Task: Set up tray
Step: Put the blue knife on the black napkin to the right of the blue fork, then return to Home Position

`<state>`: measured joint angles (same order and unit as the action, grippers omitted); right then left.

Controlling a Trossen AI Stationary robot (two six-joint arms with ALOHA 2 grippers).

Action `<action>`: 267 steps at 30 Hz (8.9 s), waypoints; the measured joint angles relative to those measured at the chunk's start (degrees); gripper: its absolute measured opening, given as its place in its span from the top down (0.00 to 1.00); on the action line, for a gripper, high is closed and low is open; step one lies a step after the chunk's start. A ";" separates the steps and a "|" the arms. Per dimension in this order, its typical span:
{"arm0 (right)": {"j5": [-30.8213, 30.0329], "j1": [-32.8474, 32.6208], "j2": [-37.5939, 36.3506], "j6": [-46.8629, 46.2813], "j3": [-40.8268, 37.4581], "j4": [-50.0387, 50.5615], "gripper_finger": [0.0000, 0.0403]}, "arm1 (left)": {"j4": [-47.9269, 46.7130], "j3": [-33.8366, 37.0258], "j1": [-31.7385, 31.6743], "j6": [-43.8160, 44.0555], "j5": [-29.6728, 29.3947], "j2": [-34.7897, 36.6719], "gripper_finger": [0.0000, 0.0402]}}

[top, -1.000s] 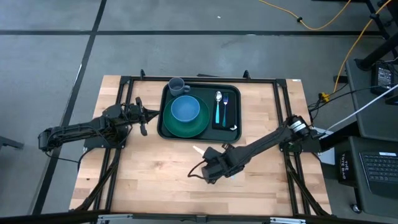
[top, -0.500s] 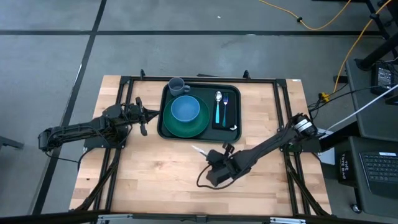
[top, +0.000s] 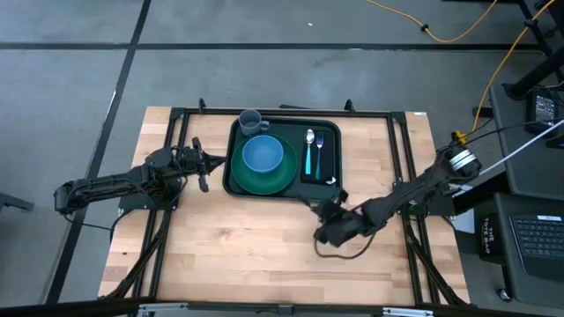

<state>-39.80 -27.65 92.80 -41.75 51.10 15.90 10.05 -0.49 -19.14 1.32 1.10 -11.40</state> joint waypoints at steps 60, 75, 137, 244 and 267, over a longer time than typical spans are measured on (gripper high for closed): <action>17.08 39.66 -5.44 -30.72 22.15 42.24 0.96 | 0.01 0.00 0.01 -0.03 0.00 0.00 0.99; 24.36 44.50 3.35 -34.17 22.17 41.38 0.96 | 0.01 0.00 0.01 -0.02 0.00 0.00 0.99; 26.72 48.81 14.09 -34.32 15.90 28.29 0.94 | -0.01 0.00 0.02 0.00 0.00 0.00 0.99; 4.66 35.62 -13.38 -5.43 11.53 29.49 0.97 | 0.00 0.00 0.01 0.01 0.01 0.00 0.99; 23.88 36.07 -32.85 34.09 -27.80 -29.06 0.99 | 0.00 0.00 0.00 0.00 -0.01 0.00 0.99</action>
<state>-15.92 8.43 59.96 -7.66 23.31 -13.16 10.06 -0.49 -19.13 1.32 1.09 -11.40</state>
